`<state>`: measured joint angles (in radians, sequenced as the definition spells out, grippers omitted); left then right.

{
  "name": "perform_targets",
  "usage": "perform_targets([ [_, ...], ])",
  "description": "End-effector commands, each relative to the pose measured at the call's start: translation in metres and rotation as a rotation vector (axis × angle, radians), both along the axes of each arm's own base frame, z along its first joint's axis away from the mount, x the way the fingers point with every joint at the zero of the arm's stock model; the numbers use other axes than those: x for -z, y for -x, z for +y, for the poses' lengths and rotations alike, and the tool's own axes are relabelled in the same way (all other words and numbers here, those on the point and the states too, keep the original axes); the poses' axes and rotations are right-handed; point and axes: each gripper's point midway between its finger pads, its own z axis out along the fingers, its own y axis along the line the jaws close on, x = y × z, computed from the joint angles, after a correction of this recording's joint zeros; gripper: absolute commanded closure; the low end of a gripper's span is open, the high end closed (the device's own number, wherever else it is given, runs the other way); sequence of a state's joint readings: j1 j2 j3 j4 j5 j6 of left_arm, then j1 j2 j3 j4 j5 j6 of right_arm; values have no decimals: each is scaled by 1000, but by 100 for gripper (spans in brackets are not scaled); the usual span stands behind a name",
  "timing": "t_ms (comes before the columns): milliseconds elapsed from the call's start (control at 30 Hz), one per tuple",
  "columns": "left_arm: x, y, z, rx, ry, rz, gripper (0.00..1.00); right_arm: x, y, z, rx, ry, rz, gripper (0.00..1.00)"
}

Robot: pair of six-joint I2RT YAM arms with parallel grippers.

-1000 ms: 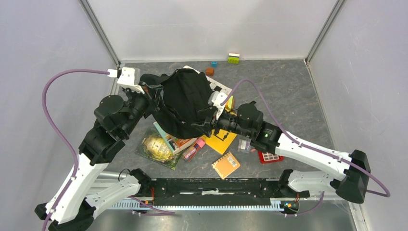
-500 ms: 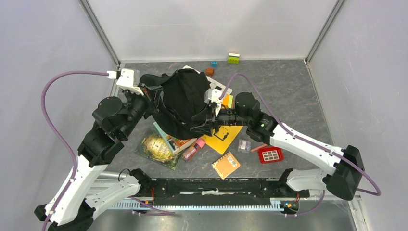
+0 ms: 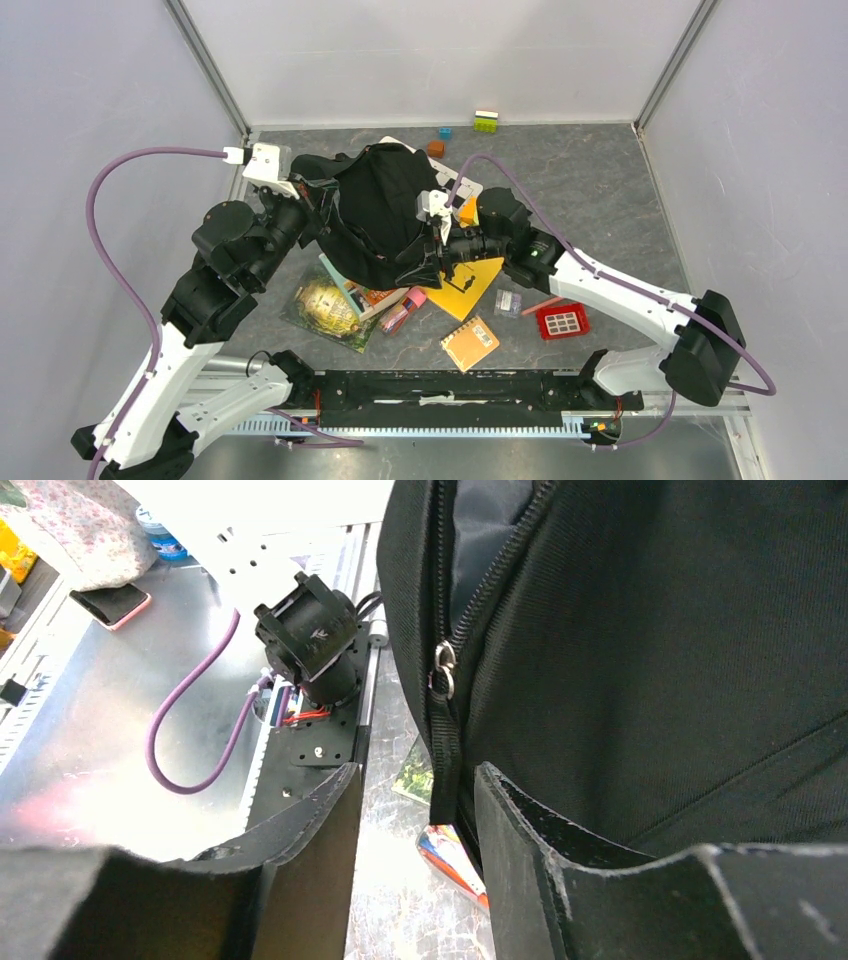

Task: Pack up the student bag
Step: Unzip the student bag at the center of the board.

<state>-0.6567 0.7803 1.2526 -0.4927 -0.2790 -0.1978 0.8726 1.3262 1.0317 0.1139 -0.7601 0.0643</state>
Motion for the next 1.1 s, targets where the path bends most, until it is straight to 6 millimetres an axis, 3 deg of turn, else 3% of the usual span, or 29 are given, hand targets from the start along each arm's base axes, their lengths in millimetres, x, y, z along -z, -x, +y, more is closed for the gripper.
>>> perform_targets([
  [0, -26, 8, -3, 46, 17, -91, 98, -22, -8, 0, -4, -37, -37, 48],
  [233, -28, 10, -5, 73, -16, -104, 98, -23, -18, 0, 3, -35, -23, 46],
  [433, -23, 9, -11, 101, -43, -77, 98, -24, -10, 0, -44, -39, -11, 49],
  [733, -26, 10, -8, 91, -49, -89, 98, -8, -7, 2, -84, -3, 27, 50],
  [1067, -28, 10, -5, 81, -58, -97, 98, -20, -8, -2, -74, -27, -2, 79],
])
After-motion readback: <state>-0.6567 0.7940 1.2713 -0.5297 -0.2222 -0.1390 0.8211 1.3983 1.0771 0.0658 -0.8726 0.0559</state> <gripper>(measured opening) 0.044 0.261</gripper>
